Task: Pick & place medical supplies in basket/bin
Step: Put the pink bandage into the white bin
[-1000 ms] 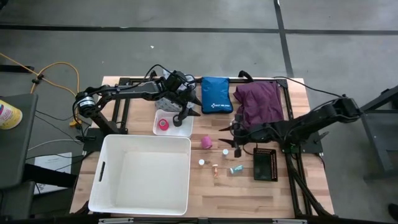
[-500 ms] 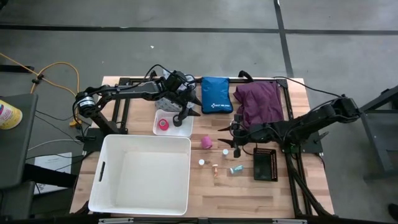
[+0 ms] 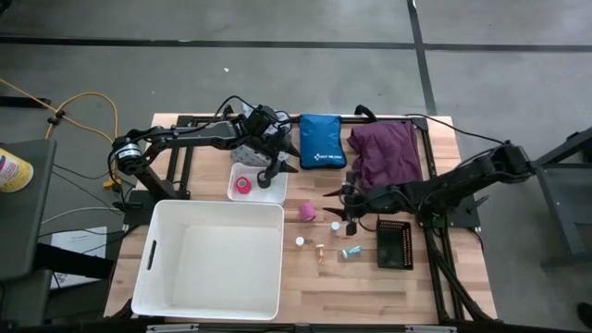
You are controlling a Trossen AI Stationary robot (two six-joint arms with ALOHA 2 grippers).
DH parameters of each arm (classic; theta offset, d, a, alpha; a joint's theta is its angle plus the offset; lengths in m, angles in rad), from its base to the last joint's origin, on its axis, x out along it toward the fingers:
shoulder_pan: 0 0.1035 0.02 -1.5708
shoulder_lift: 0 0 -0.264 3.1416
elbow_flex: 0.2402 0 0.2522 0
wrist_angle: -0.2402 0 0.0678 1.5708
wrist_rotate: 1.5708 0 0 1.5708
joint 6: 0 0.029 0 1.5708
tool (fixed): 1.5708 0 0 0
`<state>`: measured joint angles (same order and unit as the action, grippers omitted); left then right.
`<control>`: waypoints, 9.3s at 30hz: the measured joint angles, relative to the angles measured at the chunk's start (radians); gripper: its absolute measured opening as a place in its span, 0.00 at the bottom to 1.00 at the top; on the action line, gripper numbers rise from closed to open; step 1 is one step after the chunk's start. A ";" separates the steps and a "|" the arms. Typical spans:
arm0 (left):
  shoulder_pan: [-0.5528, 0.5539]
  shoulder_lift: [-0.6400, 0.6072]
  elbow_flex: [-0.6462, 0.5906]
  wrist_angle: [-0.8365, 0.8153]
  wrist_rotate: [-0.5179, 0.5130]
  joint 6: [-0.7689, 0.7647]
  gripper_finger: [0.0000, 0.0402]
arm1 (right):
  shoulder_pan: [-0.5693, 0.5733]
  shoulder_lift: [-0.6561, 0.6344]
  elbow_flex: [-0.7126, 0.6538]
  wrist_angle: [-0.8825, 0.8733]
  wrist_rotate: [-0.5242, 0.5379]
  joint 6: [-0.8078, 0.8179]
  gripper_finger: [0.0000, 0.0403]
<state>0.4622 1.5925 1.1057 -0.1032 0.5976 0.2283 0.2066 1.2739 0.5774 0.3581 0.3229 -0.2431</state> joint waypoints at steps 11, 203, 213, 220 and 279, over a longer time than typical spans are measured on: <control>0.000 0.000 0.000 0.000 0.000 0.000 0.71 | 0.001 0.194 0.000 0.110 -0.012 -0.003 0.39; 0.000 0.000 0.000 0.091 -0.028 0.000 0.71 | -0.244 0.141 0.333 -0.531 -0.070 0.171 0.02; 0.000 0.000 0.000 0.101 -0.030 0.000 0.71 | -0.392 0.134 0.333 -0.455 -0.198 0.105 0.02; 0.000 0.000 0.000 0.101 -0.030 0.000 0.71 | -0.478 0.134 0.333 -0.357 -0.309 0.082 0.02; -0.039 0.000 0.000 0.180 -0.031 -0.061 0.71 | -0.508 0.135 0.333 -0.226 -0.382 0.058 0.02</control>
<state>0.4229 1.5921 1.1057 0.0766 0.5664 0.1678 -0.3012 1.4090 0.9100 0.1318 -0.0589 -0.1848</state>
